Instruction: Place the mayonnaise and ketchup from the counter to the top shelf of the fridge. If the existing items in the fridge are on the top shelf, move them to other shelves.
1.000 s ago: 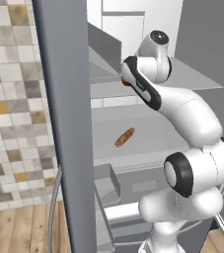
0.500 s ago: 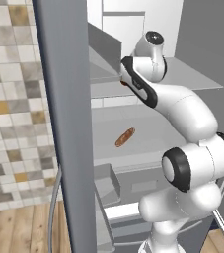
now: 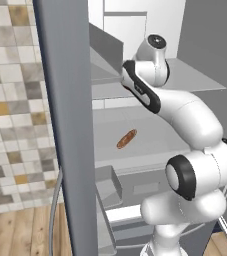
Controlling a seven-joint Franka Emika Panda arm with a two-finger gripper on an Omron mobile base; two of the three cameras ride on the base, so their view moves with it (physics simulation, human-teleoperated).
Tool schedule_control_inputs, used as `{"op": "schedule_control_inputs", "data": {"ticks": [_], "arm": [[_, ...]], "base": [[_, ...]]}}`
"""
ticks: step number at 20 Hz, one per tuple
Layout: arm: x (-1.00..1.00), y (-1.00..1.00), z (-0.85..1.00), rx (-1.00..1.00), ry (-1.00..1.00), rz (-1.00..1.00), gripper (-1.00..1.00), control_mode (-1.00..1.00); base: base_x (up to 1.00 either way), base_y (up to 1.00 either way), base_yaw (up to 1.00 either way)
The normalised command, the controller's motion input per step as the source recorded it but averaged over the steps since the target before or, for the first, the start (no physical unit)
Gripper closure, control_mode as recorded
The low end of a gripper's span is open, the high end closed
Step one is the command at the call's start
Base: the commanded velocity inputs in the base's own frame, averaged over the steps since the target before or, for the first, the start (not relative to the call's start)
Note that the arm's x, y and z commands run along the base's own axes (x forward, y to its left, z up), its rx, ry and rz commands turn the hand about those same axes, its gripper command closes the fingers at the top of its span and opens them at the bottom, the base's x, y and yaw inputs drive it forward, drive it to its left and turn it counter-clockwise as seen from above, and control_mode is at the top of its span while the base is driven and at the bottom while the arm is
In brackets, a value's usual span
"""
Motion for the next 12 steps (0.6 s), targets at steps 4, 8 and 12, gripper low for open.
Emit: {"op": "schedule_control_inputs", "data": {"ticks": [4,8,12], "arm": [[0.0,0.0,-0.2,0.0,0.0,0.0,1.0,-1.0],[0.03,0.0,-0.01,0.0,0.0,0.0,1.0,-1.0],[-0.56,0.0,0.11,0.0,-0.1,0.0,1.0,-1.0]], "base": [[0.0,0.0,0.0],[0.0,0.0,0.0],[0.0,0.0,0.0]]}}
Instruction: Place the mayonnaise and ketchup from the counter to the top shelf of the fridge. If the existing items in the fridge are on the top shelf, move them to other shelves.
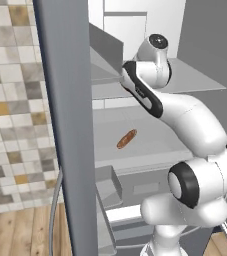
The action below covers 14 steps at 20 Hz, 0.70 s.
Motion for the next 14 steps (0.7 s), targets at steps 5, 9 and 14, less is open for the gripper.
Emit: {"op": "schedule_control_inputs", "data": {"ticks": [5,9,14], "arm": [[-1.0,0.04,0.37,-0.04,-0.35,0.0,1.0,-1.0],[-1.0,0.05,0.45,0.01,-0.23,0.0,1.0,-1.0],[-1.0,0.0,0.63,0.11,-0.02,-0.02,1.0,-1.0]], "base": [[0.0,0.0,0.0],[0.0,0.0,0.0],[0.0,0.0,0.0]]}}
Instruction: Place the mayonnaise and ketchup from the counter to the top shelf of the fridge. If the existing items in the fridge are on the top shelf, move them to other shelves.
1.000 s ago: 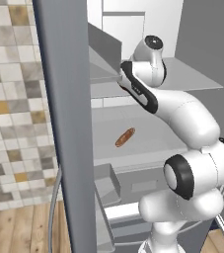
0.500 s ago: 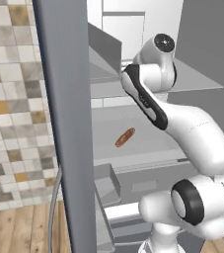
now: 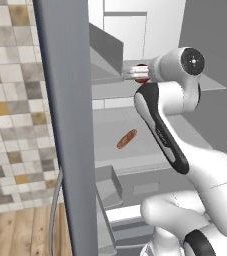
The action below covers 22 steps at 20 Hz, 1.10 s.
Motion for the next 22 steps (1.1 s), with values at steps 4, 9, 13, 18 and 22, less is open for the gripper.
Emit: {"op": "schedule_control_inputs", "data": {"ticks": [4,9,13,18,22], "arm": [[-1.0,0.0,0.59,0.13,0.15,0.0,1.0,-1.0],[-1.0,-0.03,-0.03,0.06,0.34,0.0,1.0,-1.0],[-1.0,-0.24,-0.93,0.0,0.52,-0.03,1.0,-1.0],[-1.0,-0.48,-1.0,0.0,0.36,-0.06,1.0,-1.0],[-0.33,-0.62,-0.98,0.0,-0.14,-0.03,1.0,-1.0]], "base": [[0.0,0.0,0.0],[0.0,0.0,0.0],[0.0,0.0,0.0],[0.0,0.0,0.0],[0.0,0.0,0.0]]}}
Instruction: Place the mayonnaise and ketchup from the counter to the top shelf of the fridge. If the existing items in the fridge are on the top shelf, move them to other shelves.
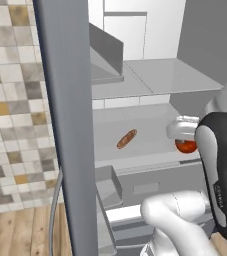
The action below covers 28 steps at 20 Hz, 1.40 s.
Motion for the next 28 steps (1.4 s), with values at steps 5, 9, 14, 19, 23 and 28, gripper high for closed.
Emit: {"op": "schedule_control_inputs", "data": {"ticks": [5,9,14,19,23,28], "arm": [[0.34,-0.32,-0.84,-0.02,-0.25,-0.01,1.0,-1.0],[0.72,-0.33,-0.33,0.0,-0.04,0.0,1.0,-1.0],[0.96,-0.35,-0.03,0.03,0.02,-0.01,1.0,-1.0],[0.74,-0.33,-0.45,0.0,0.01,0.0,1.0,-1.0],[0.57,-0.21,-0.61,-0.01,-0.01,0.0,1.0,-1.0],[0.59,-0.09,-0.43,0.0,-0.06,0.0,1.0,-1.0]], "base": [[0.0,0.0,0.0],[0.0,0.0,0.0],[0.0,0.0,0.0],[0.0,0.0,0.0],[0.0,0.0,0.0],[0.0,0.0,0.0]]}}
